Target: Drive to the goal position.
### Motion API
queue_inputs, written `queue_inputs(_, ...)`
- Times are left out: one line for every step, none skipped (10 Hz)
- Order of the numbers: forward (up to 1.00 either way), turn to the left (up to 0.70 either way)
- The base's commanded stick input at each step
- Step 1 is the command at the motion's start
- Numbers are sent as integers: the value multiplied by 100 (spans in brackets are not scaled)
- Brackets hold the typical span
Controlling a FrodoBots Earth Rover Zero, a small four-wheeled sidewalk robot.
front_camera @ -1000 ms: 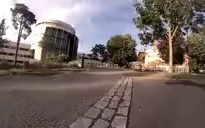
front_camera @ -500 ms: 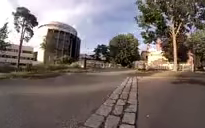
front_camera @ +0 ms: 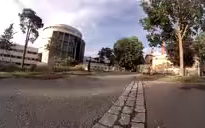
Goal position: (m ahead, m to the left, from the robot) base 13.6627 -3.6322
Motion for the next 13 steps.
queue_inputs(45, 27)
queue_inputs(45, 27)
queue_inputs(45, 27)
queue_inputs(45, 6)
queue_inputs(45, 0)
queue_inputs(45, 0)
queue_inputs(45, 0)
queue_inputs(45, 0)
queue_inputs(45, 0)
queue_inputs(45, 0)
queue_inputs(45, 0)
queue_inputs(45, 0)
queue_inputs(45, 0)
